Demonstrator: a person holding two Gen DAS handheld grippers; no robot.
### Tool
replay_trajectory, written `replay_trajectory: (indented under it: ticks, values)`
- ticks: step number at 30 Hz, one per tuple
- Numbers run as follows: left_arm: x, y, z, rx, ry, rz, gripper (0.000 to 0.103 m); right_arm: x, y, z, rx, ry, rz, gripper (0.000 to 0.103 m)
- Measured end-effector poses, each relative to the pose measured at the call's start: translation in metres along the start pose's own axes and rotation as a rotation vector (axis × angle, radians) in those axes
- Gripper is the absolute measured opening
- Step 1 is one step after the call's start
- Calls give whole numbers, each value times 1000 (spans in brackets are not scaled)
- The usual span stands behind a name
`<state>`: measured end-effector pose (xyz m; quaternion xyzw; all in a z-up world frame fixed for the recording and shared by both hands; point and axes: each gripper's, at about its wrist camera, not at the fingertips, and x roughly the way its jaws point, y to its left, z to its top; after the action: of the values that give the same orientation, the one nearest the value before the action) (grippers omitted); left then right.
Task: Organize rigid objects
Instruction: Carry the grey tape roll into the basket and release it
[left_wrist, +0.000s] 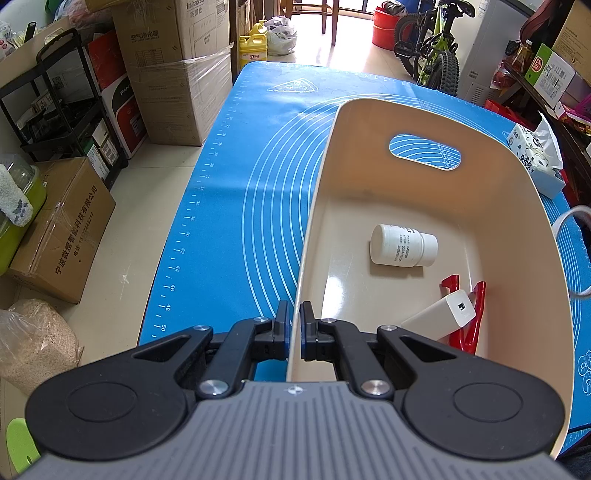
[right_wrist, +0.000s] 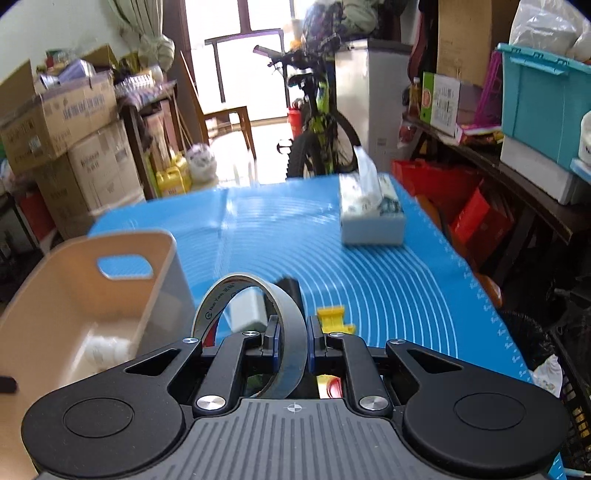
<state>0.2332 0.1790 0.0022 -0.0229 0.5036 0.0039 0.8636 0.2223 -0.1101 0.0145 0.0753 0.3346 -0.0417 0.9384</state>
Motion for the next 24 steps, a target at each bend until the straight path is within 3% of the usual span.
replay_trajectory:
  ticks: [9,16,24]
  values:
    - [0,-1,0,-2,1,-1,7,-33,36,28,-30,-89,121,24]
    - [0,0,0,-2,1,-1,7,-27,82,25,-103,-55,219,24]
    - [1,-1,-1,-1,0,-1,7,-4,116,-8,-198,69,237,24]
